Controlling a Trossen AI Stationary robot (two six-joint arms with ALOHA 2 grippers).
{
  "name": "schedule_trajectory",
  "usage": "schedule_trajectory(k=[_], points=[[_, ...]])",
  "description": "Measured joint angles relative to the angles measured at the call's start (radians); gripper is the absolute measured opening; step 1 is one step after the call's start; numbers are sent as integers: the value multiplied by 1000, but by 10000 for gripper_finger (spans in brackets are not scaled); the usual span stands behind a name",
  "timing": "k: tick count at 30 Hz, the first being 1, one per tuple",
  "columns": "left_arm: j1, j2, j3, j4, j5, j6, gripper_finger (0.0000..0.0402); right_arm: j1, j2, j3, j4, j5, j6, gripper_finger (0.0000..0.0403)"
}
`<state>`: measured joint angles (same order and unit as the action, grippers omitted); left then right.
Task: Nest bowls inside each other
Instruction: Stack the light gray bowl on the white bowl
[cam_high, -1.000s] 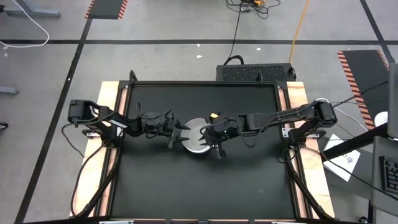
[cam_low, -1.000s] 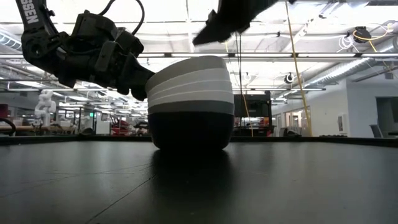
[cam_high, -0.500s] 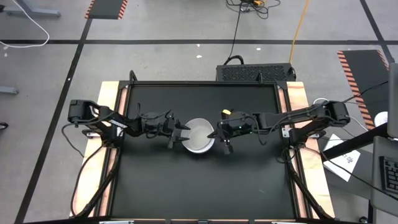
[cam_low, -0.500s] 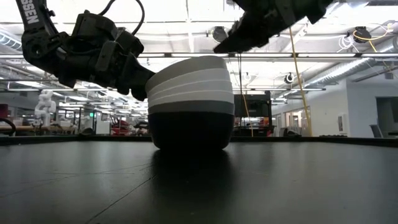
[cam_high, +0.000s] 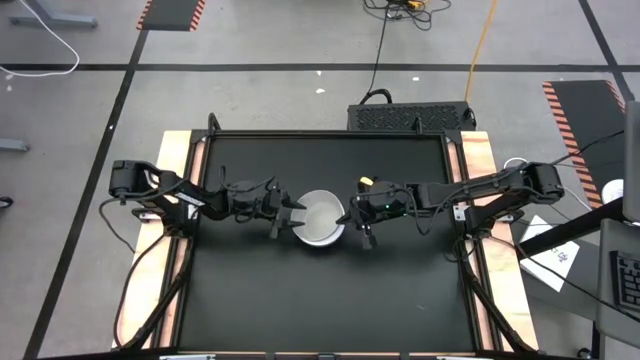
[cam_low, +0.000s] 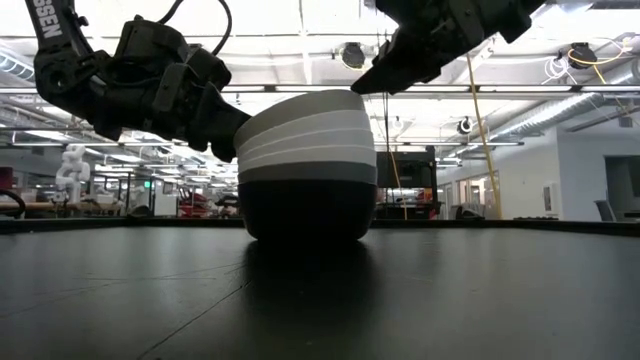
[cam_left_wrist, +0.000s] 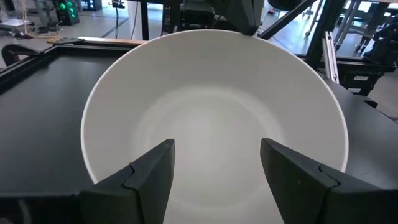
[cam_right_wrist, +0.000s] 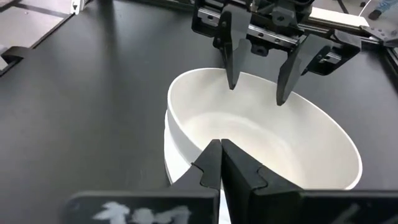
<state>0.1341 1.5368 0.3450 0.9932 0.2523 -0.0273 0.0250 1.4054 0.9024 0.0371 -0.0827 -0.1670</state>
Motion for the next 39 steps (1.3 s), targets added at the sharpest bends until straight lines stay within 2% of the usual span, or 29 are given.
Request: schedule_trajectory(k=[17, 32, 39], points=[[0, -3, 2, 17, 0, 9, 239, -11, 4, -64, 60, -23, 57, 0], [0, -1, 1, 28, 3, 5, 239, -13, 4, -66, 58, -52, 77, 0], [-1, -58, -1, -4, 12, -6, 239, -12, 6, -97, 86, -57, 81, 0]])
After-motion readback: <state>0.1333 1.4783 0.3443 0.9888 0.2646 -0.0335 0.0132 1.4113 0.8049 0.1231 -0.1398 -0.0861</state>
